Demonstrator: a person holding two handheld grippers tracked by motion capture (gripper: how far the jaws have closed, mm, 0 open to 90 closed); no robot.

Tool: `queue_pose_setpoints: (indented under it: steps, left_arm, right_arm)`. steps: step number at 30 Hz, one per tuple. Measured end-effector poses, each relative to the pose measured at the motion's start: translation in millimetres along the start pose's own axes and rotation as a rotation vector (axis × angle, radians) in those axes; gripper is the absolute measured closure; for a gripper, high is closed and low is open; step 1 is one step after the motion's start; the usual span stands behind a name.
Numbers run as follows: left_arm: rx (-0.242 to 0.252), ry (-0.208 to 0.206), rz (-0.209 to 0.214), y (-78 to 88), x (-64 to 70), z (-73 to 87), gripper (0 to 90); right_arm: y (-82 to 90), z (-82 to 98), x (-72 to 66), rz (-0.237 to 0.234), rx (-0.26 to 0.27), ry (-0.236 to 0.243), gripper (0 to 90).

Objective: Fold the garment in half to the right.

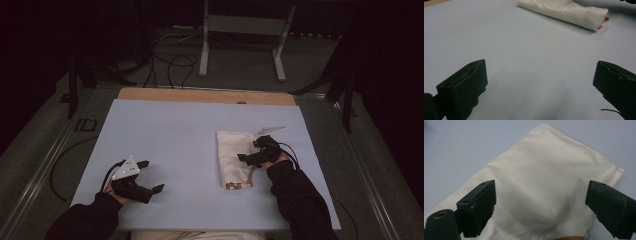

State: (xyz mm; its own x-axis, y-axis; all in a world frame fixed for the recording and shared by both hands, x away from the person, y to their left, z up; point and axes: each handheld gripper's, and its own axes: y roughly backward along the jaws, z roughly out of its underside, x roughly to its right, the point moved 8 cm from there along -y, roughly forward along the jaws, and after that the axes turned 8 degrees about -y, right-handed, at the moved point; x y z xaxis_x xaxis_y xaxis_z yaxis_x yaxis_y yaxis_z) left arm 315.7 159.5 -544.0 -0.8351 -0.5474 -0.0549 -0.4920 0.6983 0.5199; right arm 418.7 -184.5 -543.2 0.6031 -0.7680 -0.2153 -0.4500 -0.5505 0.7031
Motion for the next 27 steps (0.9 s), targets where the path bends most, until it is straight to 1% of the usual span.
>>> queue_pose_setpoints:
  steps: [3,7,8,12,13,14,19,22,25,26,27]
  left_arm:
    - [0.000,0.000,0.002,0.2,0.0,0.1,0.3]
    - [-0.004,0.001,0.004,1.1,-0.6,1.4,0.3]
    - [-0.004,0.002,0.003,1.5,-0.9,1.5,0.3]
    - [0.000,0.007,-0.001,2.5,-2.1,1.3,0.3]
    - [0.000,0.006,-0.002,3.0,-2.5,1.5,0.3]
    - [0.000,0.005,-0.004,3.6,-2.7,1.8,0.3]
    - [-0.003,0.009,-0.007,4.5,-4.3,2.9,0.3]
    - [0.000,0.010,-0.009,4.9,-5.1,3.1,0.3]
    - [-0.002,0.009,-0.008,4.7,-5.0,3.7,0.3]
    - [-0.004,0.008,-0.005,4.5,-4.5,4.4,0.3]
    - [-0.004,0.008,-0.005,4.5,-4.5,4.4,0.3]
  right_arm:
    - [0.0,1.4,-0.9,-0.004,0.001,0.000,9.9]
    - [1.5,3.6,-3.7,-0.017,0.018,0.007,9.9]
    - [2.9,4.5,-4.8,-0.026,0.020,0.005,9.9]
    - [4.6,5.8,-6.4,-0.031,0.025,0.010,9.9]
    - [6.3,7.2,-8.2,-0.038,0.027,0.006,9.9]
    - [9.1,8.8,-10.0,-0.047,0.036,0.013,9.9]
    - [14.1,15.1,-13.8,-0.048,0.041,0.023,9.9]
    - [19.2,22.4,-15.4,-0.045,0.054,0.035,9.9]
    - [21.7,26.6,-15.9,-0.041,0.056,0.036,9.9]
    - [24.1,30.5,-16.5,-0.047,0.060,0.033,9.9]
    - [24.1,30.5,-16.5,-0.047,0.060,0.033,9.9]
